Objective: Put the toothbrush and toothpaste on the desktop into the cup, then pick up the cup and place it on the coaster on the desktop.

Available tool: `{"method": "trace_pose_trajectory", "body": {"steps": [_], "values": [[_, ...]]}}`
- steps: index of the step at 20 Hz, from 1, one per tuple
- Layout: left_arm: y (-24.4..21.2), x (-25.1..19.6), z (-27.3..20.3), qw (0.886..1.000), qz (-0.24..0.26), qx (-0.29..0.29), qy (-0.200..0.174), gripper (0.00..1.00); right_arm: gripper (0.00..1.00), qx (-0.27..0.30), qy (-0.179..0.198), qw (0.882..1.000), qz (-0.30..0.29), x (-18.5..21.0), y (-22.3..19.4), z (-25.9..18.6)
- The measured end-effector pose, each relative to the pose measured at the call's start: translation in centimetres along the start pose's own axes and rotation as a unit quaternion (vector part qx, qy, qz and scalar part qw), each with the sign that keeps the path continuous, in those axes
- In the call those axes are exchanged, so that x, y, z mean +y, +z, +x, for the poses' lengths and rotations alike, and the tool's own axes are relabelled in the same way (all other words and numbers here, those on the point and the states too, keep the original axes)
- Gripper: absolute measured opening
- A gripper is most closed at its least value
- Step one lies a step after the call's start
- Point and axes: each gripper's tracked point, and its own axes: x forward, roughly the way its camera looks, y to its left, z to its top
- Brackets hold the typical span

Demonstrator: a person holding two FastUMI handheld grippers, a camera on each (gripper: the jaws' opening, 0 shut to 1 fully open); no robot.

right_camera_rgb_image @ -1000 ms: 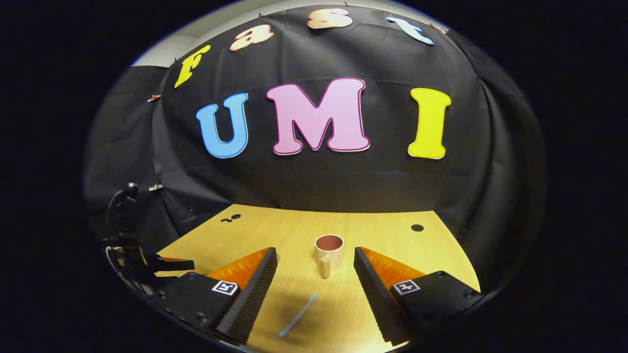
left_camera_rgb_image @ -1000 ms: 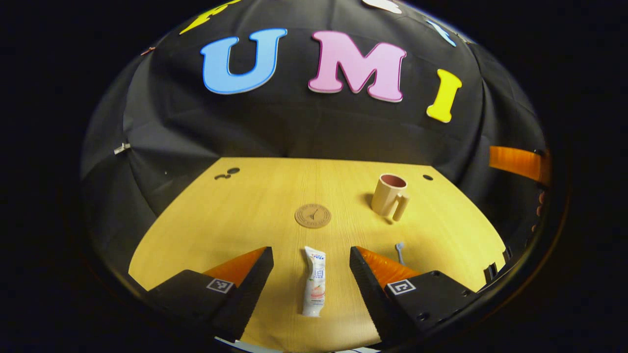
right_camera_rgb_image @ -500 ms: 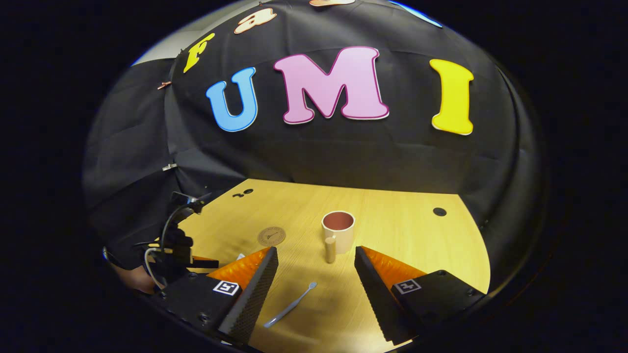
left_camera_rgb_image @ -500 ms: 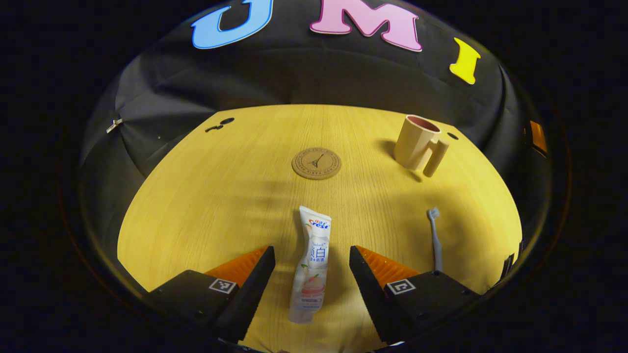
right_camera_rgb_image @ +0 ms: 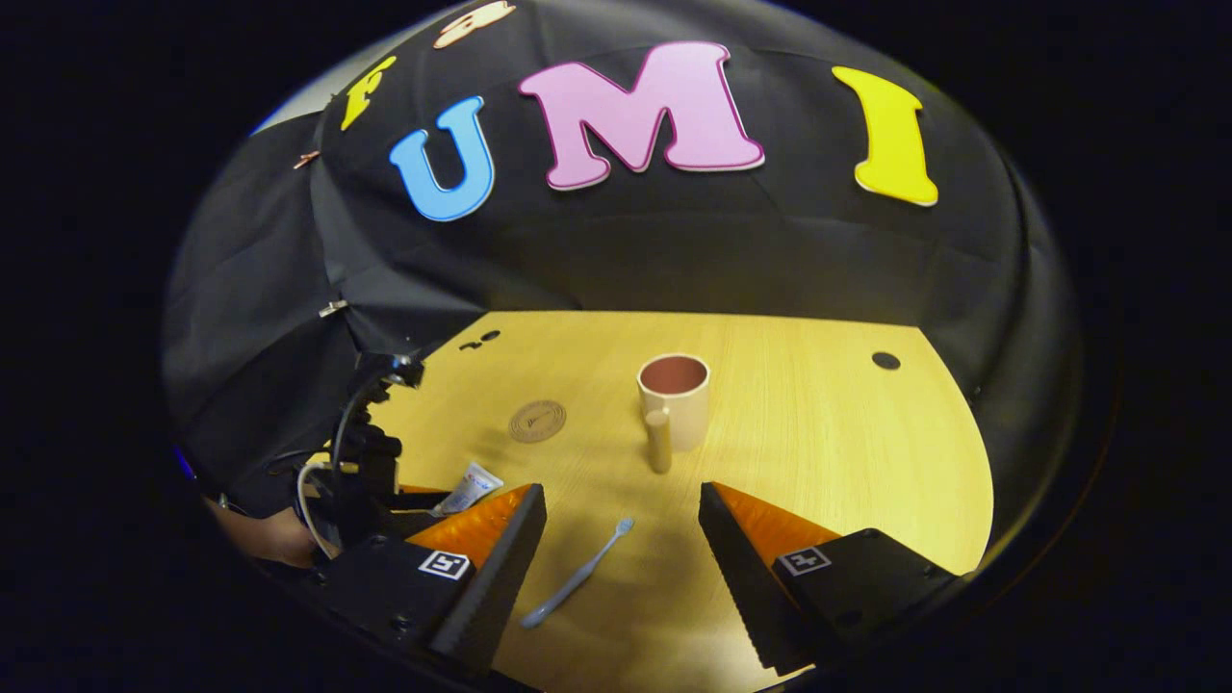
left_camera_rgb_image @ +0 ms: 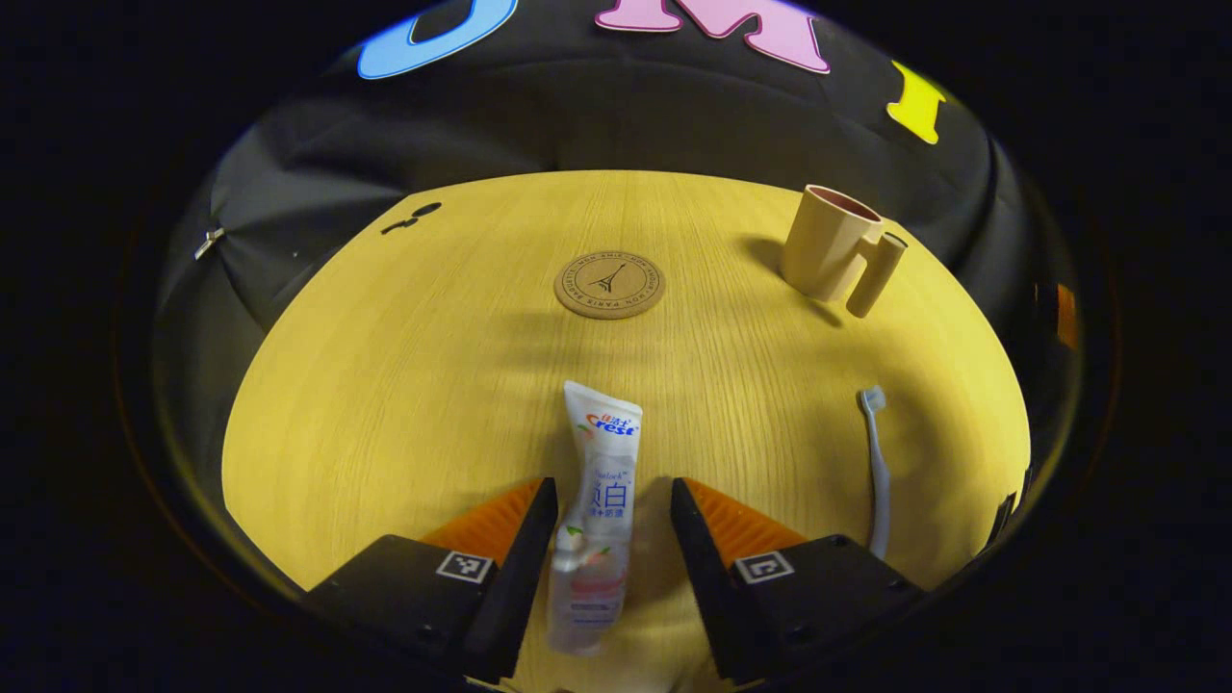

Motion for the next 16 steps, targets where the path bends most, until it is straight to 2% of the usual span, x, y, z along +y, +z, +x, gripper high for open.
{"method": "trace_pose_trajectory", "body": {"steps": [1, 2, 5, 7, 8, 9, 11, 16], "values": [[-0.1, 0.1, 0.1, 1.0, 0.008, 0.007, -0.002, 0.71, 0.99, 0.011, -0.008, 1.0, 0.006, -0.1, -0.8, 0.2], [-0.2, 0.2, 0.2, 1.0, 0.014, 0.009, -0.007, 0.72, 0.99, 0.02, -0.015, 1.0, 0.011, 0.0, -1.3, 0.3], [-0.1, 0.2, 0.3, 1.0, 0.012, 0.013, -0.011, 0.43, 0.99, 0.04, -0.038, 0.998, 0.021, 0.5, -2.7, 0.5], [-0.2, 0.3, 0.3, 1.0, 0.017, 0.013, -0.014, 0.39, 0.99, 0.053, -0.051, 0.997, 0.03, 0.7, -3.5, 0.7], [-0.2, 0.4, 0.1, 1.0, 0.016, 0.011, -0.016, 0.41, 0.98, 0.057, -0.056, 0.996, 0.037, 0.9, -3.9, 0.7], [0.0, 0.5, 0.0, 1.0, 0.016, 0.008, -0.021, 0.31, 0.98, 0.06, -0.063, 0.995, 0.043, 1.1, -4.2, 0.8], [0.1, 0.5, -0.3, 0.999, 0.009, 0.004, -0.041, 0.25, 0.98, 0.062, -0.083, 0.994, 0.046, 1.1, -4.8, 0.8], [0.2, 2.6, -1.7, 0.999, 0.008, -0.004, -0.052, 0.22, 0.97, 0.077, -0.115, 0.989, 0.043, 1.7, -6.5, 1.2]]}}
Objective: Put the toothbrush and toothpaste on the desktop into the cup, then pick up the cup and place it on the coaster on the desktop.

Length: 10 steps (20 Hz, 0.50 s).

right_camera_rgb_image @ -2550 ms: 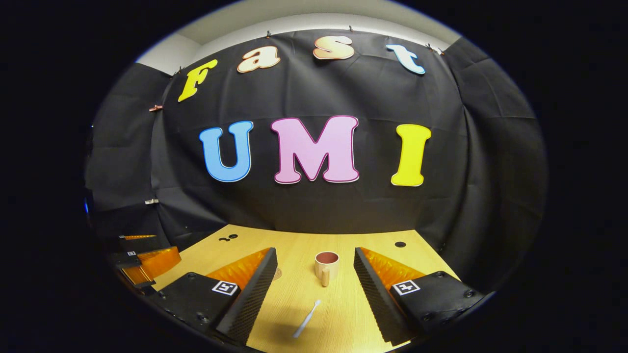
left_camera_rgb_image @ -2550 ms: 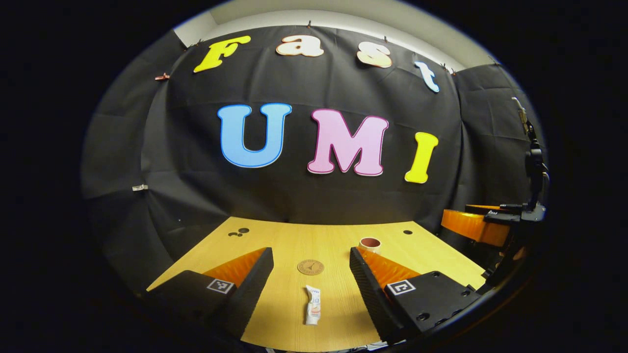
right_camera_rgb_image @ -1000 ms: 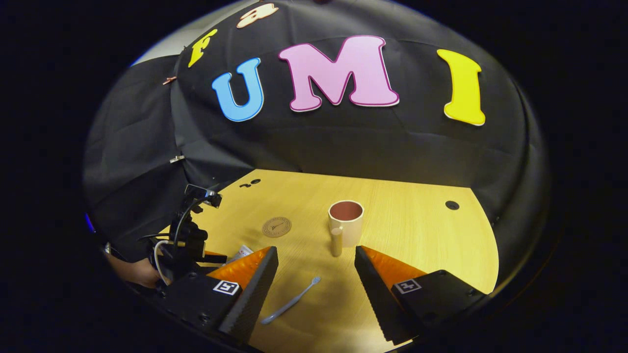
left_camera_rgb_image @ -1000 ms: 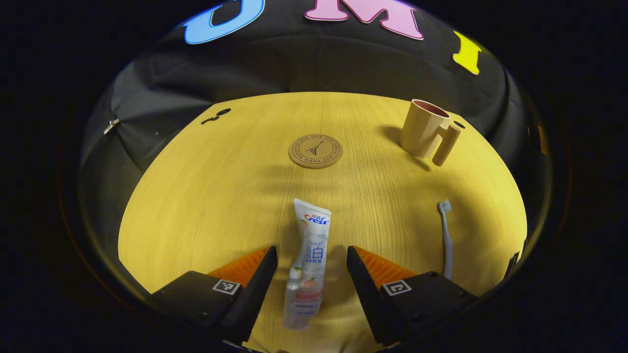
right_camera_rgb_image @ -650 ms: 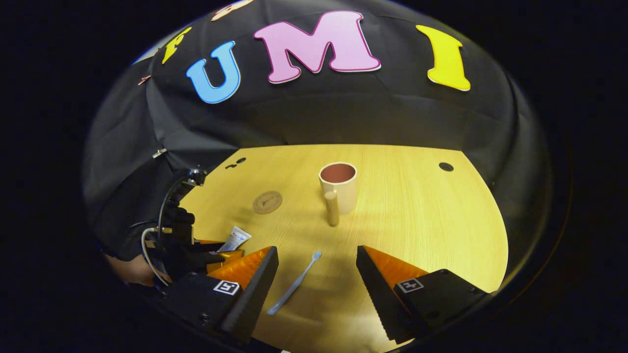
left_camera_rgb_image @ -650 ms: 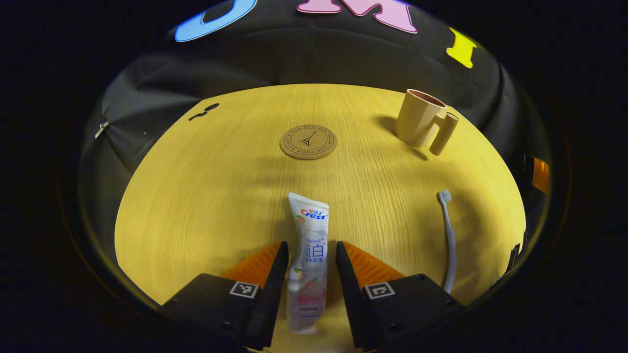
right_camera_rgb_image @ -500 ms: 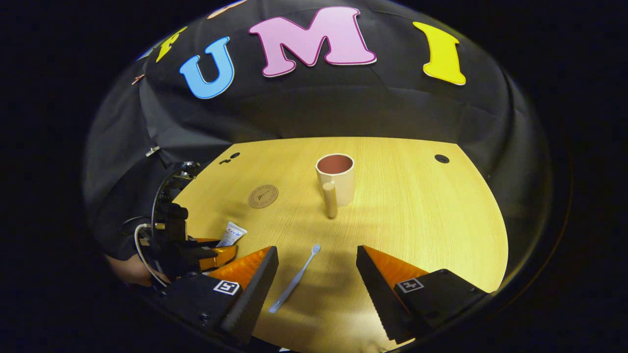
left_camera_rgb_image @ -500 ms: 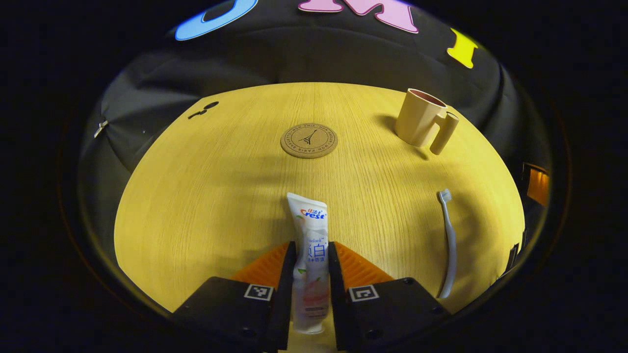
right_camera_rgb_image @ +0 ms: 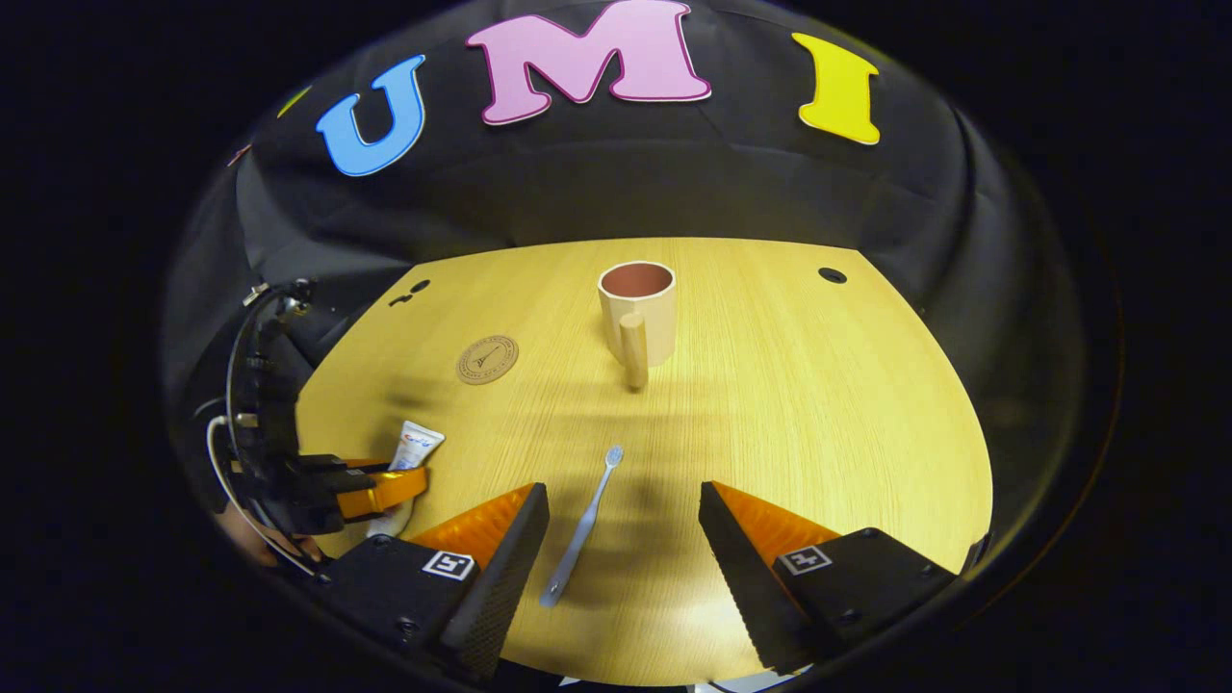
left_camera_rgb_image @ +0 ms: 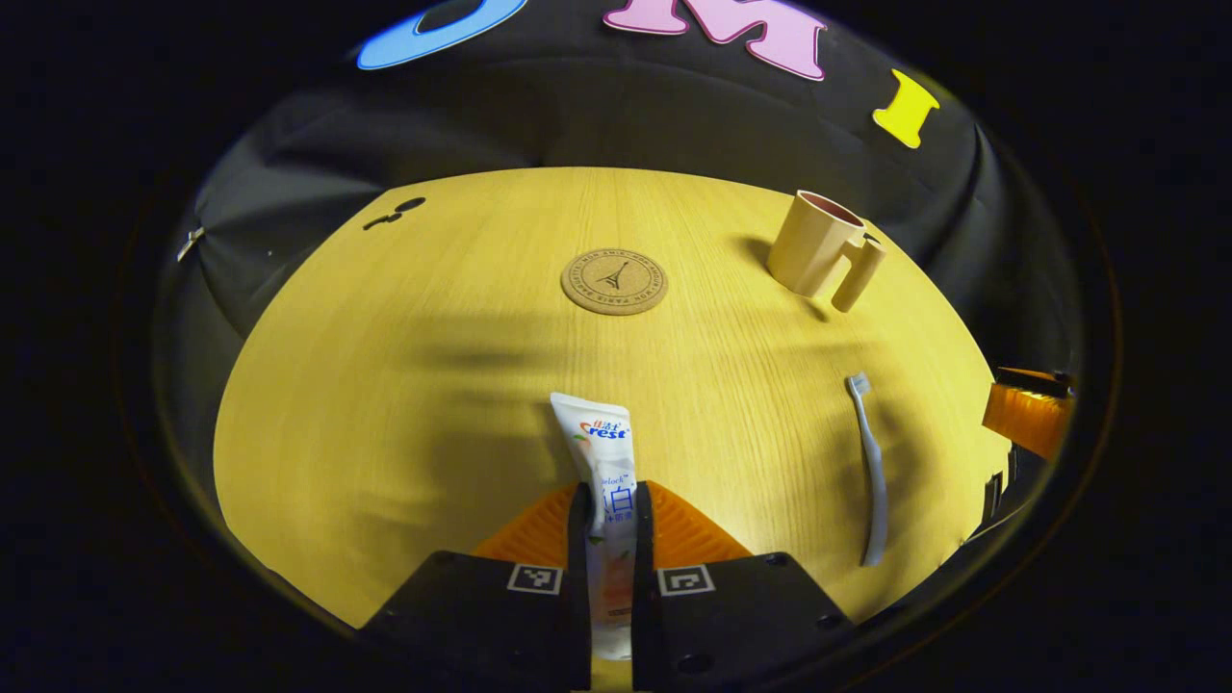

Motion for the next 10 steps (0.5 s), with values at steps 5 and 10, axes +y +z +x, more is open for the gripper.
{"method": "trace_pose_trajectory", "body": {"steps": [5, 10], "values": [[0.8, 0.6, -3.6, 0.999, -0.001, -0.03, -0.025, 0.22, 0.98, 0.031, -0.018, 0.999, 0.02, 0.9, -1.5, 2.2], [-0.4, 2.0, -5.6, 0.999, -0.014, -0.025, -0.02, 0.22, 0.97, 0.071, -0.042, 0.996, -0.014, 1.1, -3.3, 4.8]]}}
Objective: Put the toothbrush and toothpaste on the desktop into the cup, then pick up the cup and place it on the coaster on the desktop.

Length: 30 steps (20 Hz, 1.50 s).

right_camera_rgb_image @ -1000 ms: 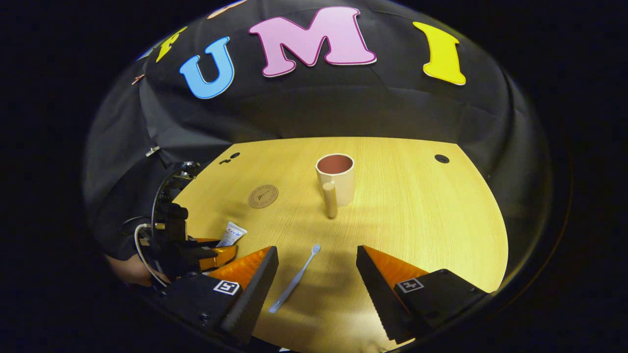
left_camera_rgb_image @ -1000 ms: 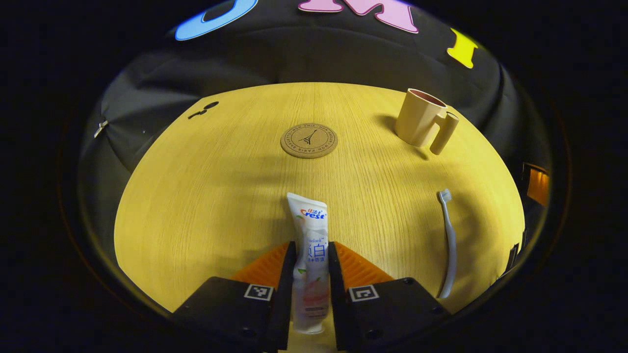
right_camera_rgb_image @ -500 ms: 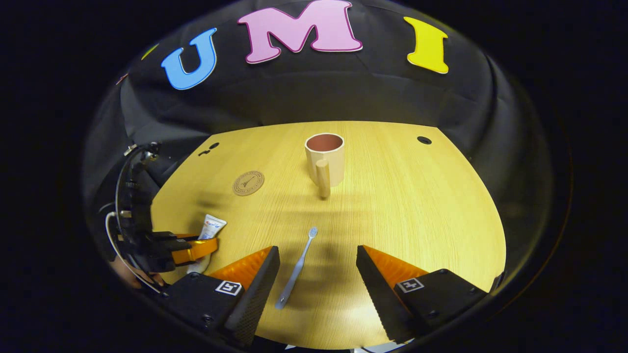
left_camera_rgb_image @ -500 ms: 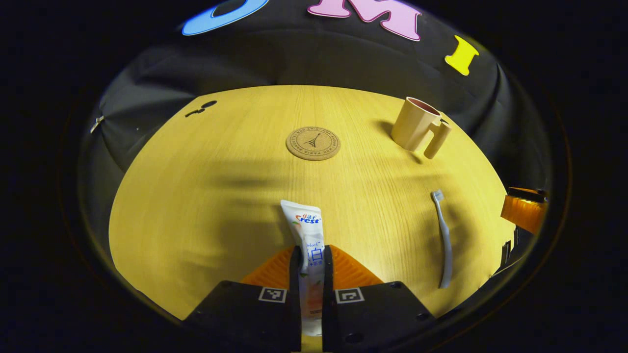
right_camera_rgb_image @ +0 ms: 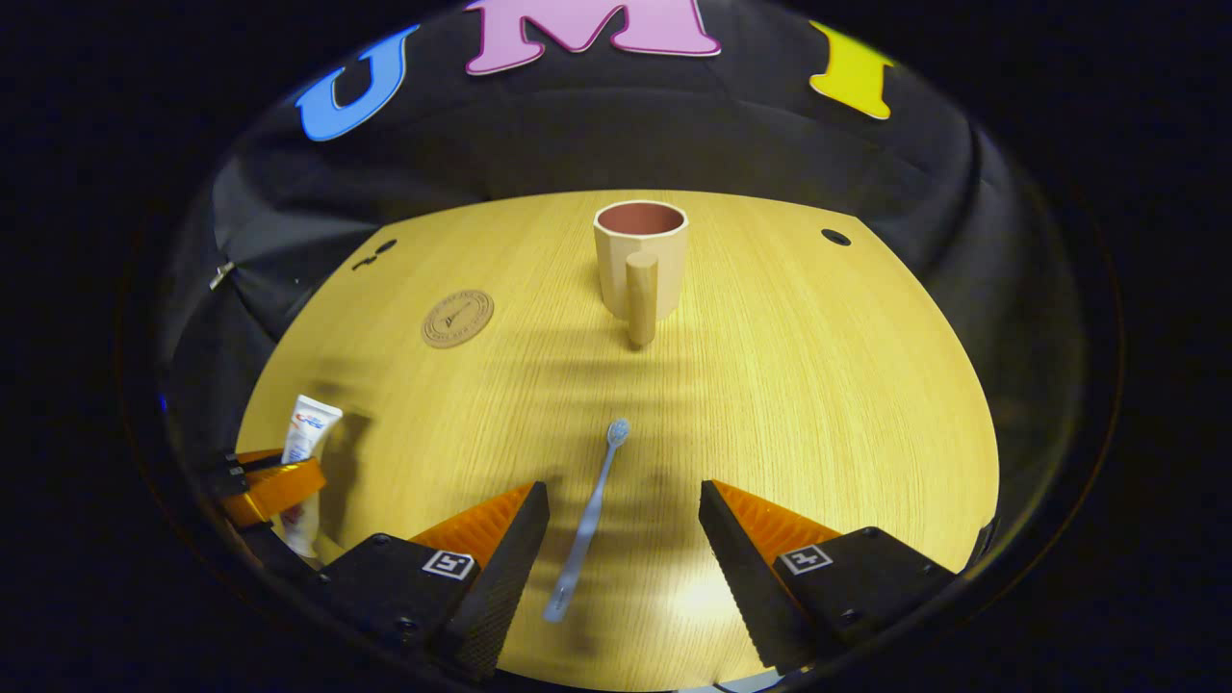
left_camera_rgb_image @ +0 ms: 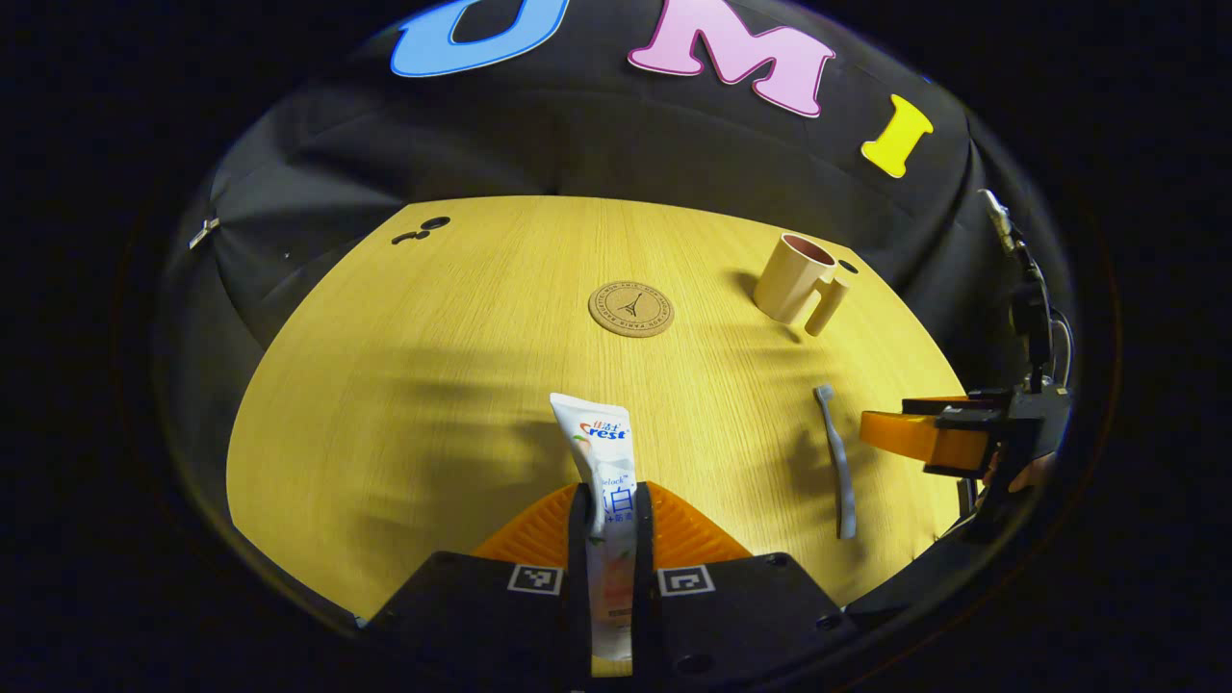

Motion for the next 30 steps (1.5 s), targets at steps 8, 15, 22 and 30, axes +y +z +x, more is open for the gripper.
{"method": "trace_pose_trajectory", "body": {"steps": [8, 15, 22, 30], "values": [[-1.5, 1.1, -1.1, 1.0, -0.005, 0.002, -0.003, 0.22, 0.94, 0.051, -0.028, 0.998, 0.009, 0.5, -1.7, 2.8], [-2.0, 2.4, -0.9, 1.0, -0.012, 0.012, -0.004, 0.22, 0.92, 0.096, -0.031, 0.994, 0.032, 0.8, -3.5, 3.3], [-1.5, 2.5, -0.5, 1.0, -0.019, 0.007, -0.013, 0.22, 0.68, 0.123, -0.04, 0.99, 0.049, 1.1, -3.5, 3.6], [-1.6, 2.1, -0.6, 1.0, -0.003, 0.009, -0.02, 0.22, 0.11, 0.112, -0.015, 0.993, 0.018, 1.7, -3.4, 3.5]]}}
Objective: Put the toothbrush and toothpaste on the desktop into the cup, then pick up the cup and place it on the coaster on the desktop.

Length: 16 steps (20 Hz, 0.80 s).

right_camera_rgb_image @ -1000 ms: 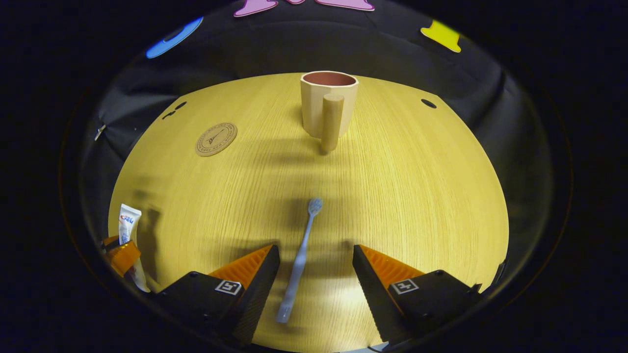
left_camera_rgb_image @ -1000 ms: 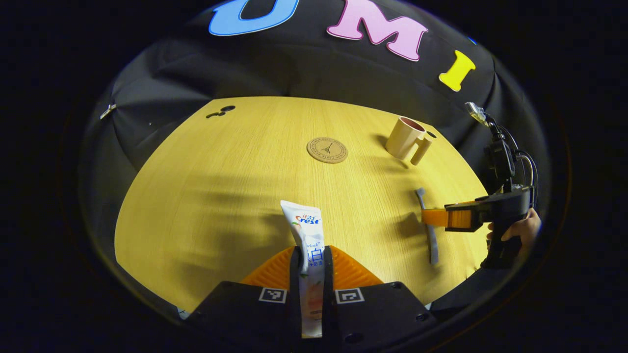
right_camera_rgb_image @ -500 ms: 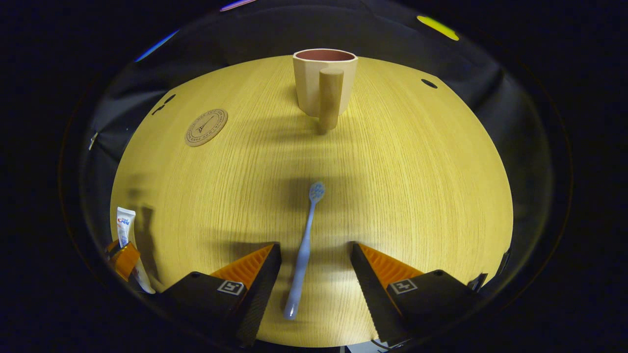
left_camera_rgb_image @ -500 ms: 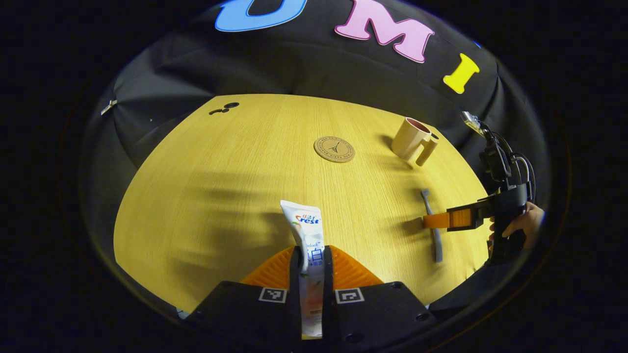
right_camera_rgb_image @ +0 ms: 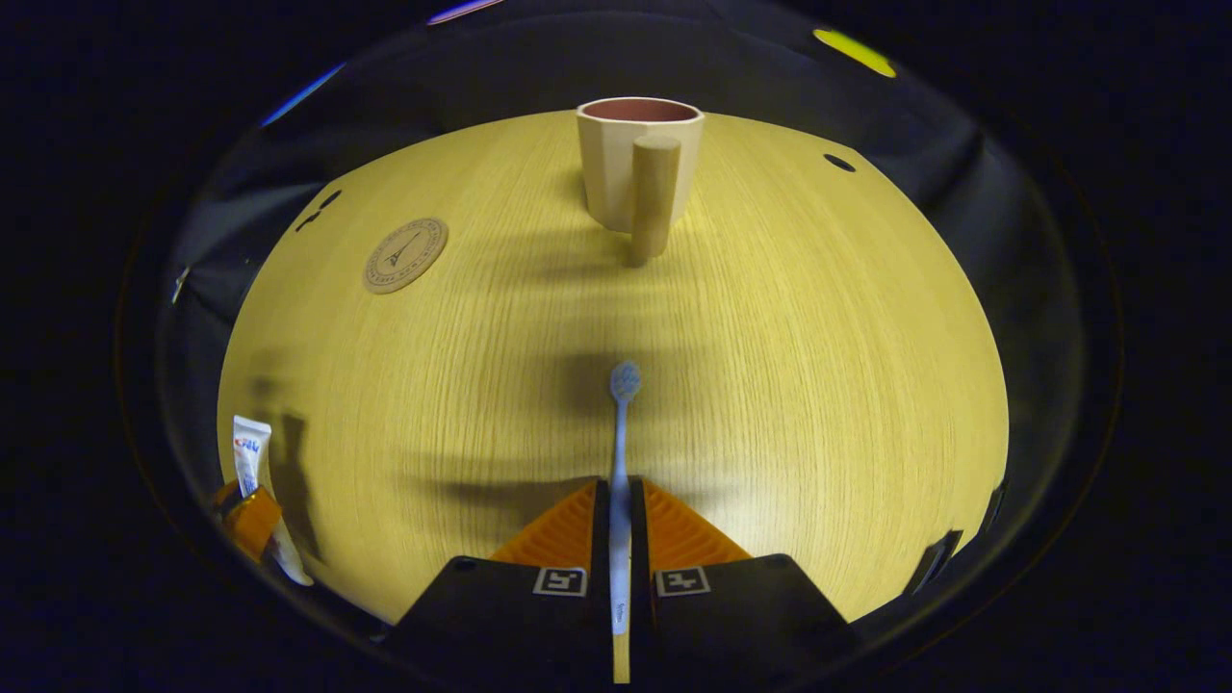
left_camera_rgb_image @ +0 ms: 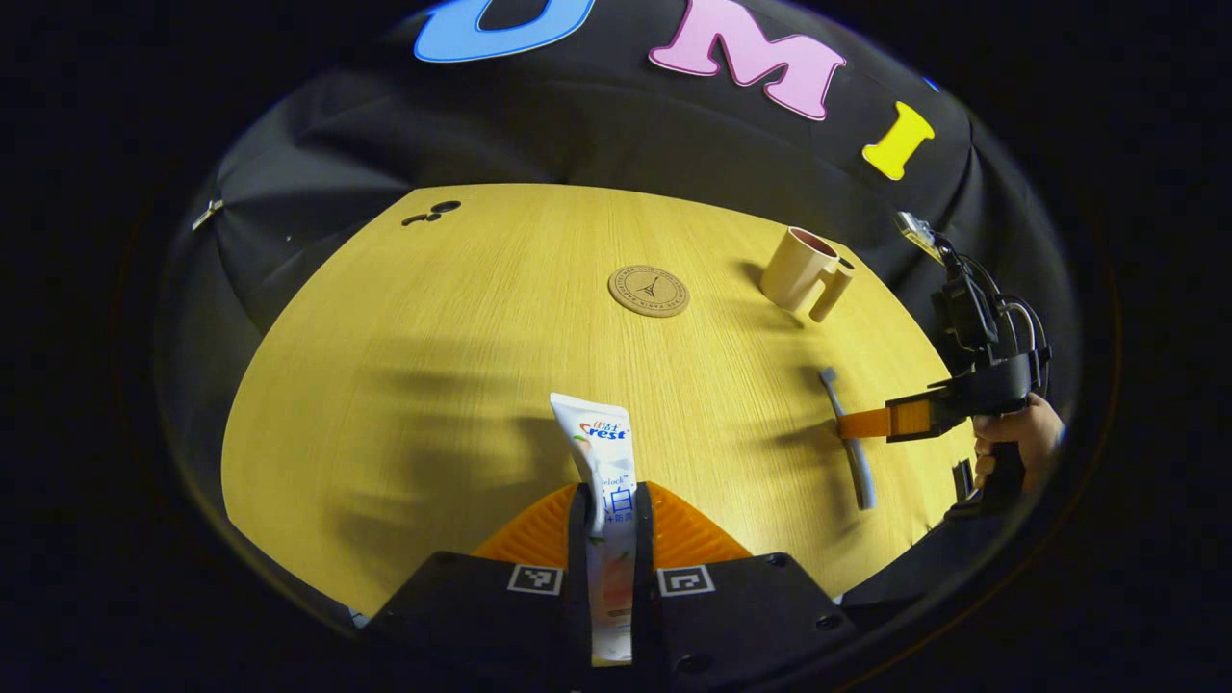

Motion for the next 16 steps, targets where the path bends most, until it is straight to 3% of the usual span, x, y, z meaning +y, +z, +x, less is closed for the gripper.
{"method": "trace_pose_trajectory", "body": {"steps": [9, 11, 12, 16], "values": [[2.8, -4.0, 0.5, 1.0, 0.019, -0.013, -0.015, 0.22, 0.06, -0.006, 0.067, 0.998, 0.018, -0.9, -0.2, -0.8], [4.6, -5.6, 0.4, 0.999, 0.023, -0.027, -0.022, 0.17, 0.05, -0.02, 0.084, 0.996, 0.033, -1.8, 0.6, -1.7], [5.9, -6.6, 0.2, 0.999, 0.02, -0.038, -0.029, 0.21, 0.06, -0.028, 0.092, 0.995, 0.038, -2.3, 1.1, -2.3], [12.3, -10.6, -0.1, 0.994, -0.006, -0.089, -0.056, 0.21, 0.05, -0.05, 0.11, 0.992, 0.046, -5.2, 2.7, -4.0]]}}
